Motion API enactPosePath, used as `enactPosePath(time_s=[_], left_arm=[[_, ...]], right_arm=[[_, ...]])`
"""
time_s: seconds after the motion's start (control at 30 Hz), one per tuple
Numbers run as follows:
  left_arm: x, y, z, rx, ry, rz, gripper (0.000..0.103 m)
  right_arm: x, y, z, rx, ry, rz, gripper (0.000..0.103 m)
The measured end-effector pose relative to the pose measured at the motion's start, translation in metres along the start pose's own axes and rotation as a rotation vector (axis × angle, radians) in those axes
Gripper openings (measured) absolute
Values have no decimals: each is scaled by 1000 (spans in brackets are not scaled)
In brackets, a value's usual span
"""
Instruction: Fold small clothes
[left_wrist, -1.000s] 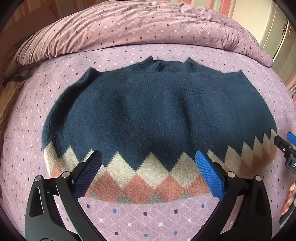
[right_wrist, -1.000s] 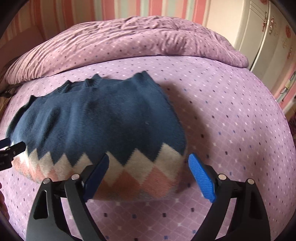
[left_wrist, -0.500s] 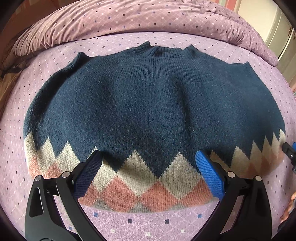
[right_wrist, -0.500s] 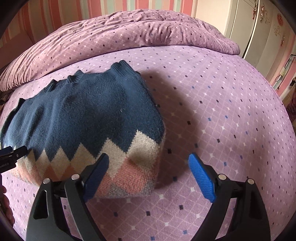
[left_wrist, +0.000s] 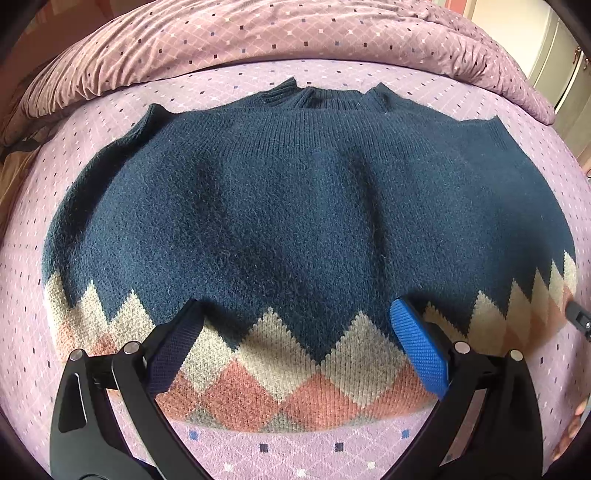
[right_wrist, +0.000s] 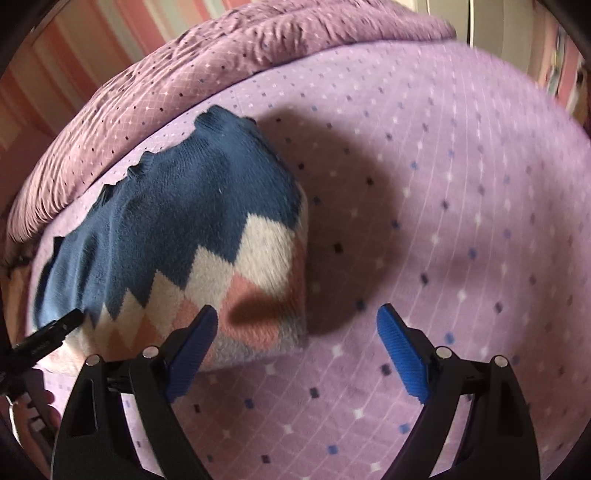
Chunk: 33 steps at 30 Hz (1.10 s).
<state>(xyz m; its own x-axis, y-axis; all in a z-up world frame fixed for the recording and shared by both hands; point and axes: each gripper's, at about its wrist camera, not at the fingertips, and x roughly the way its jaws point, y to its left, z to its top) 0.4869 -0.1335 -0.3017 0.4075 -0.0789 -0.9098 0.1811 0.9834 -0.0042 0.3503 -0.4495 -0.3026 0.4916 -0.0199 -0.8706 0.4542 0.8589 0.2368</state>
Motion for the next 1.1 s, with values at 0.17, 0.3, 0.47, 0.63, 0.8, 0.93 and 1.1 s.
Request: enactPosePath(time_s=[0.17,0.3,0.47,0.63,0.8,0.93,1.1], left_arm=[[1,-1,0,2,-2,4,100],[0,-1,0,3,-1,5,100],[1,-1,1,12,4,5,100],[1,-1,1,13,-1,5,100],[1,0,0,5,1,0,100],[1,0,0,2,5,1,100],[1,0,0,16,6,-5,100]], right_arm=[[15,-5,-5,114,31,129,89],[35,-10,-13,293,83,223,88],[48,-1,-10,378,57,226,81],[55,-2,-10,470,47,211,80],[50,-5,-26,595,84,238,62],[56,-1,-28,631,60,257,57],[59,8,-16,593,17,276,39]])
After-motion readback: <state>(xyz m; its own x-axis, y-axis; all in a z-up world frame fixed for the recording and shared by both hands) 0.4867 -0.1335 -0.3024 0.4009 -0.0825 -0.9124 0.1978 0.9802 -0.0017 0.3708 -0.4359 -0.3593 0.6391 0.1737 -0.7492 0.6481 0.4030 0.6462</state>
